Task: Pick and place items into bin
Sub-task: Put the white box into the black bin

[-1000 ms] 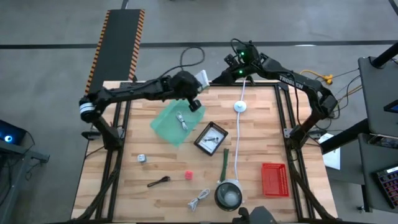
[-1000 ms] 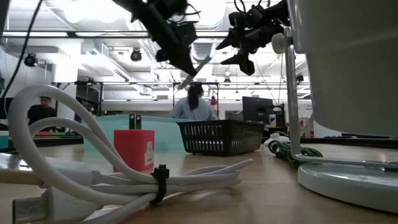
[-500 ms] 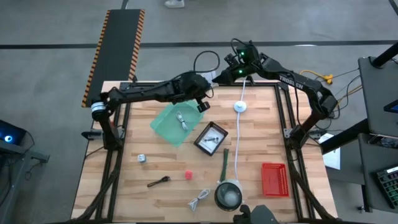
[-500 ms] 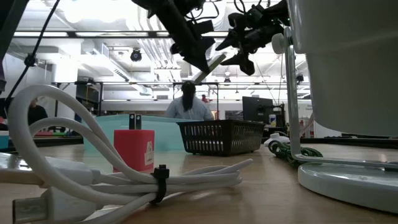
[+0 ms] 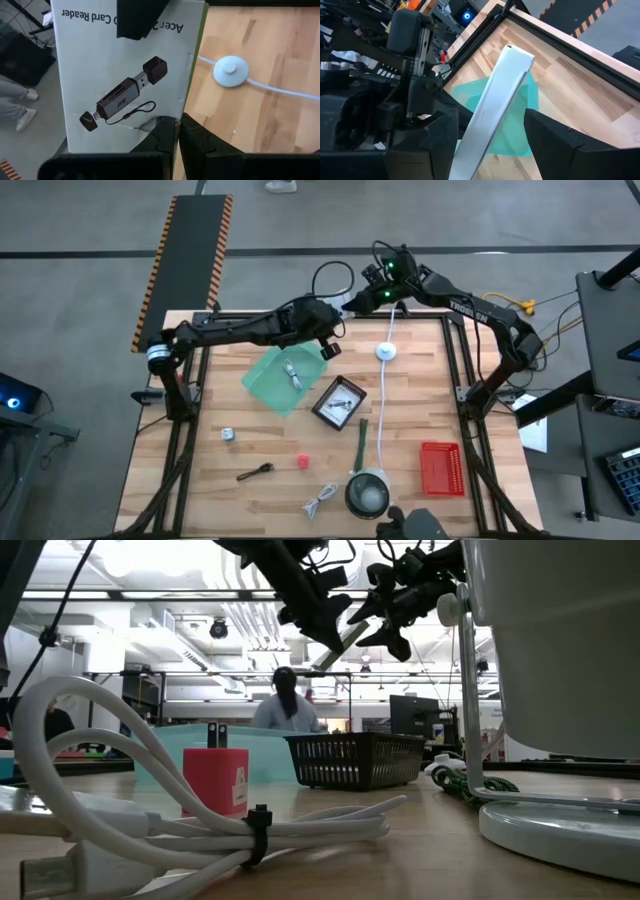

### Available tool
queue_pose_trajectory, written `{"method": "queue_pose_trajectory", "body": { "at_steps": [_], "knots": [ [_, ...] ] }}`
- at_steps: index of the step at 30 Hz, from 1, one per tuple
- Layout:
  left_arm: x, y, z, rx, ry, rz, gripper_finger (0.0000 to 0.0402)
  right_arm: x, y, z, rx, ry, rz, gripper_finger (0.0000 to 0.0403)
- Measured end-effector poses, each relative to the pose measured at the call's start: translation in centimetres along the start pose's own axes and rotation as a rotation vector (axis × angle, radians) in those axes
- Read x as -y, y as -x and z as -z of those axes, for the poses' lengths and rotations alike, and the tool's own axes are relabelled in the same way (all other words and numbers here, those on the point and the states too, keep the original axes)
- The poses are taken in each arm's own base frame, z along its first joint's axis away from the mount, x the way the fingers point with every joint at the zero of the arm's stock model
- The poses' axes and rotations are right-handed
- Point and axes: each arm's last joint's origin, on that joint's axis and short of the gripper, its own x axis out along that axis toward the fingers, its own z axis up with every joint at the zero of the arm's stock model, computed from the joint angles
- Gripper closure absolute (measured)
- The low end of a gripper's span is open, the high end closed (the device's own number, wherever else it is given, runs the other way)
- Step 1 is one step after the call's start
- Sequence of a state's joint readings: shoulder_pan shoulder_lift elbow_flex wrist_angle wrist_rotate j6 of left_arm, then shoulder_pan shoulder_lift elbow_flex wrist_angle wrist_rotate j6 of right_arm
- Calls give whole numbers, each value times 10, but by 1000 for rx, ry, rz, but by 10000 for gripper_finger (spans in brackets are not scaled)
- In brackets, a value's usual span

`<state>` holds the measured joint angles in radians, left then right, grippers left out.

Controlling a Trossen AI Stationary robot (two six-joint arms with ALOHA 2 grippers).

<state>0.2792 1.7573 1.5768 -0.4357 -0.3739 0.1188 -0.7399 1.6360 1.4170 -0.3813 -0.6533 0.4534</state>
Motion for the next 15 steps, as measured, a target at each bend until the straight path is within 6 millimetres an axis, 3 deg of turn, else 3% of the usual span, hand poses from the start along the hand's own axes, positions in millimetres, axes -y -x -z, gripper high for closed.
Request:
{"method": "queue_pose_trajectory", "body": {
  "at_steps": [15],
  "knots": [
    [3, 0, 0, -1, -7, 7, 401, 2, 1, -1, 12, 12, 27, 291]
  ]
}}
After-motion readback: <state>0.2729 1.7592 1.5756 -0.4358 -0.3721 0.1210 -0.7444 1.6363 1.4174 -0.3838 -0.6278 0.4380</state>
